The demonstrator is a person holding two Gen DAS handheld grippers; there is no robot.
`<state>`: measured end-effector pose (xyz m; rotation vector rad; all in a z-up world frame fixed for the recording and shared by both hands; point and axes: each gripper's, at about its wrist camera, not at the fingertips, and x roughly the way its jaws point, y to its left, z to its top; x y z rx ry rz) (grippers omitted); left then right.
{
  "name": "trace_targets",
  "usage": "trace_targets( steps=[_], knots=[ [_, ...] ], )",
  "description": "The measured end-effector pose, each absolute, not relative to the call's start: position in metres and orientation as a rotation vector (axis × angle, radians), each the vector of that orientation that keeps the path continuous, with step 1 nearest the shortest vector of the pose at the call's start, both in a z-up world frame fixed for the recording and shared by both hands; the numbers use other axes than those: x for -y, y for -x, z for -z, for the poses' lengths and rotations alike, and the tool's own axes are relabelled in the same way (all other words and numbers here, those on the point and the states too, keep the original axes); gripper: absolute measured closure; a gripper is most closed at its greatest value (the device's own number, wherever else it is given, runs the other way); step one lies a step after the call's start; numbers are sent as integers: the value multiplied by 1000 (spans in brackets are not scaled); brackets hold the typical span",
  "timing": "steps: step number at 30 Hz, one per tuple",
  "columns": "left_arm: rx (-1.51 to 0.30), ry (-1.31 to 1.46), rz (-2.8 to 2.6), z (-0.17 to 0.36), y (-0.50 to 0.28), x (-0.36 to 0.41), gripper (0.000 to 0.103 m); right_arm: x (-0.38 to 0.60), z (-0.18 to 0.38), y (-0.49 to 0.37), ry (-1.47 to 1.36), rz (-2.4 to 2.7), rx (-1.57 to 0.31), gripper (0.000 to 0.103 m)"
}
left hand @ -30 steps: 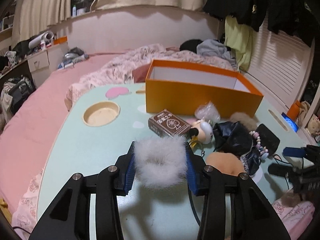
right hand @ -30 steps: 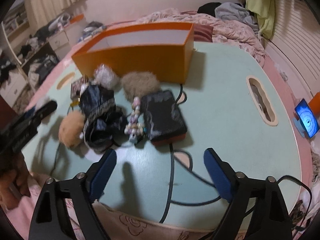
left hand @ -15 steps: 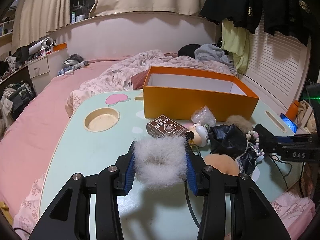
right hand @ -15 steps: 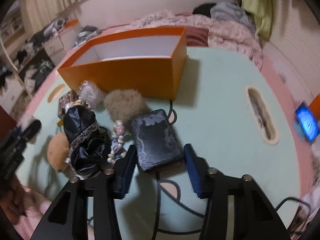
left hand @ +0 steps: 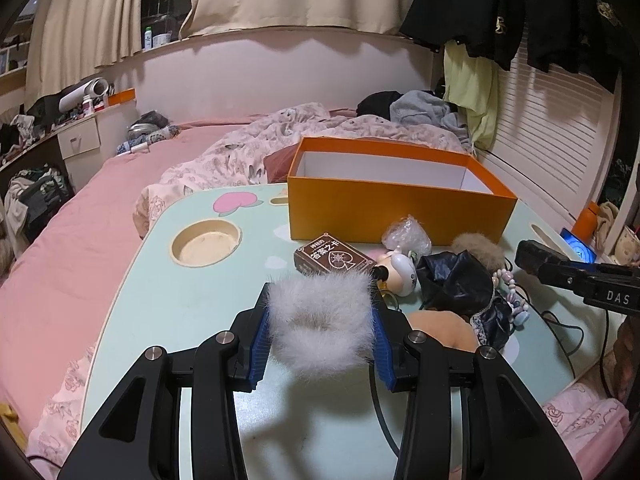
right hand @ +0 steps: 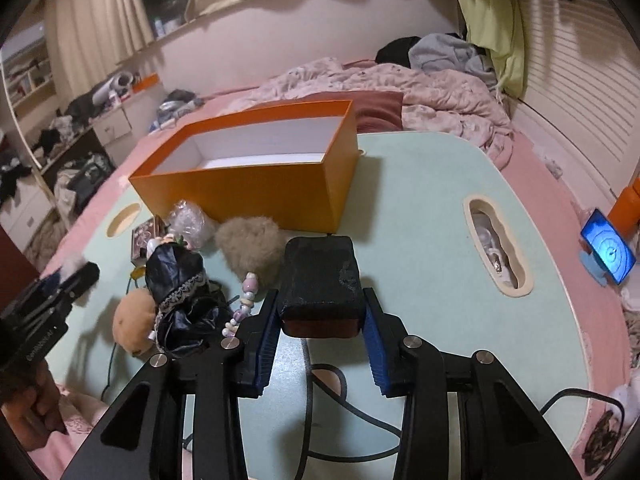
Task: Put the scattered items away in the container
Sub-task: 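Grasp the black pouch with the right gripper while the left gripper holds the pompom, then carry the pouch and pompom over the orange box with both grippers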
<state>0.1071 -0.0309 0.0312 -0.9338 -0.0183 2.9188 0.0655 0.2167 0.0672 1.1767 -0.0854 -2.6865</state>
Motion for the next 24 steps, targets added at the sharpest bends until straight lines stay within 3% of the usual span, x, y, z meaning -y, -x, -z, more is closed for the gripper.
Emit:
trace_targets(
  steps=[12,24],
  knots=[
    [-49,929,-2831,-42,-103,16,59,-203,-82,-65,-1125,2666,52,65],
    [54,855,-2732,-93,-50,9,59,-179,-128,-32,-1018,2616,119,65]
  ],
)
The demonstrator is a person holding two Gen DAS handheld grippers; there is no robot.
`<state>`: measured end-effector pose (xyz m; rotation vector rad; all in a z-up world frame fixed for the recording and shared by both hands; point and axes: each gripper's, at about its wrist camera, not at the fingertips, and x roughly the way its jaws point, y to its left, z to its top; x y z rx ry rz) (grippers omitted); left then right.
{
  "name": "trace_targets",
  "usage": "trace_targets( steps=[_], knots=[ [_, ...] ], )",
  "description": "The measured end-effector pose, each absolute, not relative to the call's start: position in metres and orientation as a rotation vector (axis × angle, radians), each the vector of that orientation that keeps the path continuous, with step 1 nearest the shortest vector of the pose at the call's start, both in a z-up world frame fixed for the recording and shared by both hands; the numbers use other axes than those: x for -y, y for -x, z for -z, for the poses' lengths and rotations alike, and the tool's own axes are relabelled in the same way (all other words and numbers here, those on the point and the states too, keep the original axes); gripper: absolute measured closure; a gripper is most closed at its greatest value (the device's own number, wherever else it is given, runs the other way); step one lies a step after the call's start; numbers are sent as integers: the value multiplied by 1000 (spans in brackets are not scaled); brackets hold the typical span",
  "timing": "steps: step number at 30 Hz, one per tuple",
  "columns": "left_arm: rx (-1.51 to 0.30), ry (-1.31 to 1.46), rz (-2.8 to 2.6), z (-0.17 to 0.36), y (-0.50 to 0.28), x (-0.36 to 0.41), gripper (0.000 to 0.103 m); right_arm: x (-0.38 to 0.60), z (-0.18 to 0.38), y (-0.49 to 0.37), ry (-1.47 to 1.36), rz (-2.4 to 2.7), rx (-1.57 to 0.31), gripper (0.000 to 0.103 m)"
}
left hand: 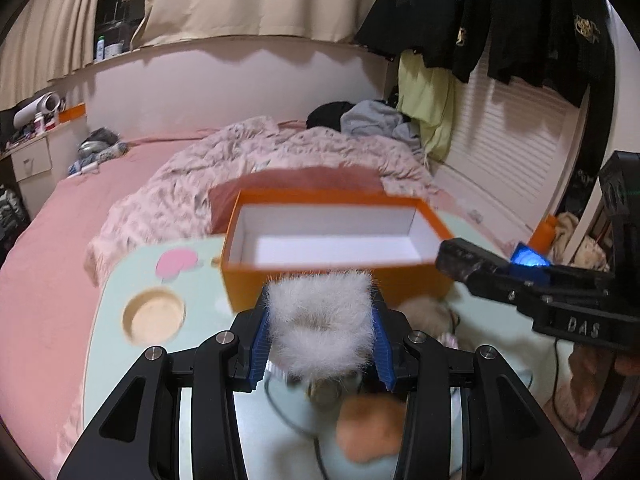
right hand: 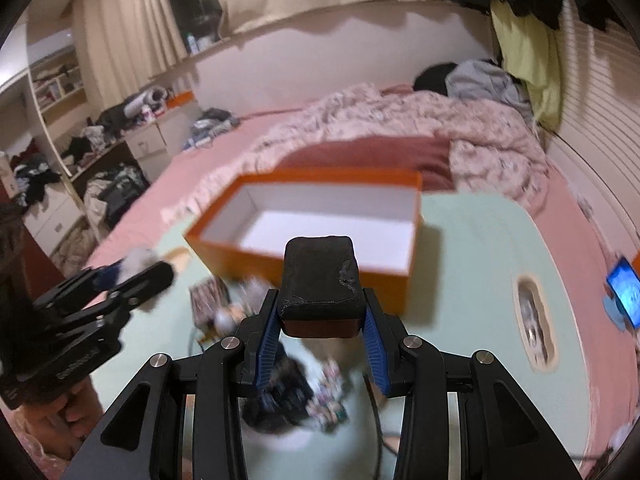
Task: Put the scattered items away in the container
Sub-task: 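Carry the pouch and pompom over the orange box with both grippers, then open both grippers to drop the items and return over the table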
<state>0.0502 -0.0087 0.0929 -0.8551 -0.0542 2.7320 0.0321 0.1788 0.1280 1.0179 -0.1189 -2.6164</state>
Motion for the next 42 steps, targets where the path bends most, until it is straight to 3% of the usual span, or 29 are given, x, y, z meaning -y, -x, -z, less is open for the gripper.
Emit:
trace_targets(
  steps=[10,21,27,29,38,42],
  knots=[
    [80,979,-2676,-88,39,-2,59,-162,-123,41,-1076,2629,78,65],
    [91,1075,-2641,-65,77,-3,59,-154,-106,78,-1130,2617,43,65],
    [146,1140,-2636,-55,87,0,45,-150,-100,81,-1126,2646,11,64],
    [172,1141,-2629,-53,86,2,37,-151,-100,80,-1125,2645,29,59],
    [165,1097,-2626,-63,66,2,36,-162,-114,68,-1079,2684,116,51],
    [159,1070,-2633,-72,51,3,36,-168,-124,52,-1042,2694,149,40]
  ],
)
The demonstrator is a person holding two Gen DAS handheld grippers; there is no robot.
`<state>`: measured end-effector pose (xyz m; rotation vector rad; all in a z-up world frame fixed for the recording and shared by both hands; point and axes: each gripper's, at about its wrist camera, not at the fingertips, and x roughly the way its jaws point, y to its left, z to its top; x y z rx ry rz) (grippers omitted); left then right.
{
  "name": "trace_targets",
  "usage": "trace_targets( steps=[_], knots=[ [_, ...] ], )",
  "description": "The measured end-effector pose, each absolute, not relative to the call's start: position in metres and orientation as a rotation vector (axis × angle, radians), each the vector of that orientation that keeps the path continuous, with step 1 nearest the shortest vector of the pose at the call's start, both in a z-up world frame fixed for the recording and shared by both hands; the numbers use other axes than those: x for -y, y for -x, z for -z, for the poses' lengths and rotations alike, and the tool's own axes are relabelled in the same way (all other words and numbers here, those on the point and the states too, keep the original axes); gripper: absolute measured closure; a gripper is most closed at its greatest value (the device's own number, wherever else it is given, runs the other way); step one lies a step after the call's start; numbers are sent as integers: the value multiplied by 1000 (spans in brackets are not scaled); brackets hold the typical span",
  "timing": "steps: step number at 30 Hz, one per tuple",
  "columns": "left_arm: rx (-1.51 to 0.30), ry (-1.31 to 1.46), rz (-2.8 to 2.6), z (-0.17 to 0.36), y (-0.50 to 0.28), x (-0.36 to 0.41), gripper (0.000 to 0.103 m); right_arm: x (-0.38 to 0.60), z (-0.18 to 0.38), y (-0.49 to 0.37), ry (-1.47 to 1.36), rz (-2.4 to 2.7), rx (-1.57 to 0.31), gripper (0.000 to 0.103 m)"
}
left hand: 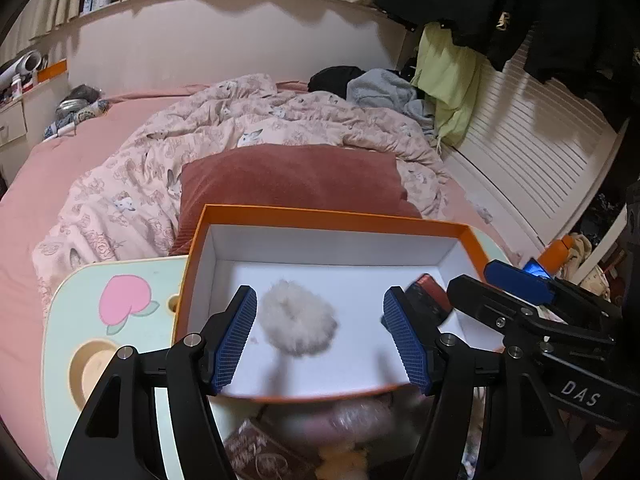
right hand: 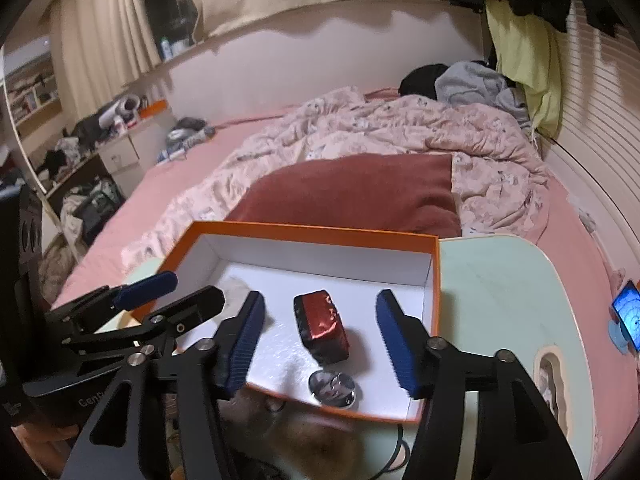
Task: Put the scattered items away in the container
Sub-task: 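Open both grippers to drop the items and return over the table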
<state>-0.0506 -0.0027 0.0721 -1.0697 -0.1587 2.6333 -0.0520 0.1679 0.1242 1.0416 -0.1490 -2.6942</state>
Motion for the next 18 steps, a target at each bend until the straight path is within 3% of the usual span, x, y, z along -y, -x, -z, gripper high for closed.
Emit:
trace_targets(
  steps=[6,10,18],
  knots=[
    [139,1064,-2636,-75,9,2,35,-172,-129,16,-1056,2662,153,38],
    [98,1082,-2627,-70,-27,0,28,-176,-121,-15,-1085,2645,121,38],
    [-8,1164,-2543,-44,-85,-8,26,-186,-73,-63,-1283,2559,74,38]
  ],
)
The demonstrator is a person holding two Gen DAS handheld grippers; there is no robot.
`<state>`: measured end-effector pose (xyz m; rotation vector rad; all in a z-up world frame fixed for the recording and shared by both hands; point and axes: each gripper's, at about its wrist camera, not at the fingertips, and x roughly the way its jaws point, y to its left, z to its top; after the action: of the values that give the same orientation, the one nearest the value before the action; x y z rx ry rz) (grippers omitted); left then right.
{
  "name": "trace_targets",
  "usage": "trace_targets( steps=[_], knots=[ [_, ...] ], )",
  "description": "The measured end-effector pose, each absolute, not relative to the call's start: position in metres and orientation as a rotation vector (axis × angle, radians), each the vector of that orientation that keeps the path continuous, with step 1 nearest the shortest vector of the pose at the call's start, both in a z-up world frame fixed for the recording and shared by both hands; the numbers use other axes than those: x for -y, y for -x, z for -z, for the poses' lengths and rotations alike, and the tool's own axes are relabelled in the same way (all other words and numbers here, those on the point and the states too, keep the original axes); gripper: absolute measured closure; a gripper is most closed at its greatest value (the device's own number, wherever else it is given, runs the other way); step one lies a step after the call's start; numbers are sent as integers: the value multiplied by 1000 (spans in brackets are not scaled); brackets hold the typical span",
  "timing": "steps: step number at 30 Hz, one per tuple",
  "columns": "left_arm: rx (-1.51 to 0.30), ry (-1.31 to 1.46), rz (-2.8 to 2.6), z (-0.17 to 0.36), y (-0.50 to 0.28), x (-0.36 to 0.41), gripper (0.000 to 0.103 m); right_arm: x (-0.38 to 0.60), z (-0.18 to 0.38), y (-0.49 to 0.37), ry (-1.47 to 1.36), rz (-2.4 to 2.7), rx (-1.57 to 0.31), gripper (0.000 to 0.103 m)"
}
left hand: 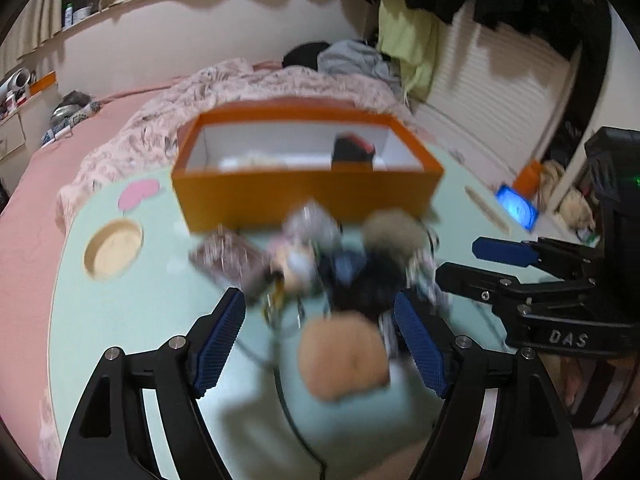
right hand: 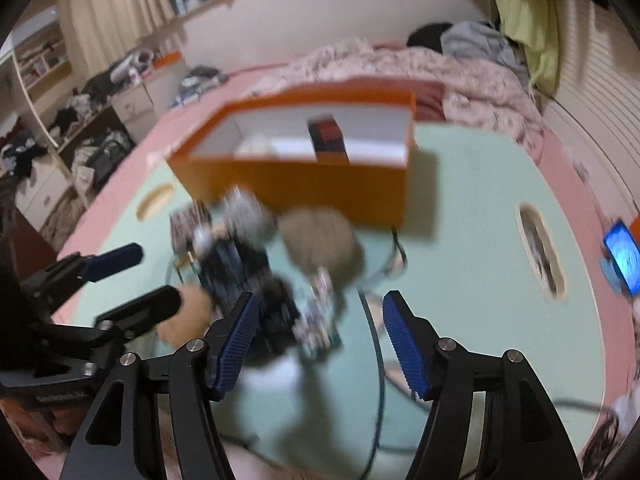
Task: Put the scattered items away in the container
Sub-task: 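Open both grippers to drop the items and return over the table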
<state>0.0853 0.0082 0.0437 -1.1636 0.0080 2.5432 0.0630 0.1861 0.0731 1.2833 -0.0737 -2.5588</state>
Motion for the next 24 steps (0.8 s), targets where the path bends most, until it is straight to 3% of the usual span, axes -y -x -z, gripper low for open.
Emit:
trace_targets(
  steps=[7,8,10,15,21,23,24],
  knots=[
    [29,1281,-2546,-16,-99,-2,26,-176,-48,-73,-1452,2512,-110,36],
    [38,1330,-2523,-10,-95,0,22,-172,-46,-75,-1444,2527,-160,31],
    [23,1326,-2523,-8,-94,-1,15,-164,-40,-75,-1453,2505,-214,9],
    [50,1308,-2507,-7,-94,1,12,-166,-35,-73,-1448,2499,-213,0],
    [114,1271,-2515,-11,-95,7,14,-173,-35,-75,-1390,2526,-137,0],
    [105,1237,-2535,-16,-95,7,22,-183,-39,-74,-1355,2539,-44,6],
    [90,1217,-2545,-18,-96,6,23,-187,-41,-72,-1342,2547,-9,16]
  ],
)
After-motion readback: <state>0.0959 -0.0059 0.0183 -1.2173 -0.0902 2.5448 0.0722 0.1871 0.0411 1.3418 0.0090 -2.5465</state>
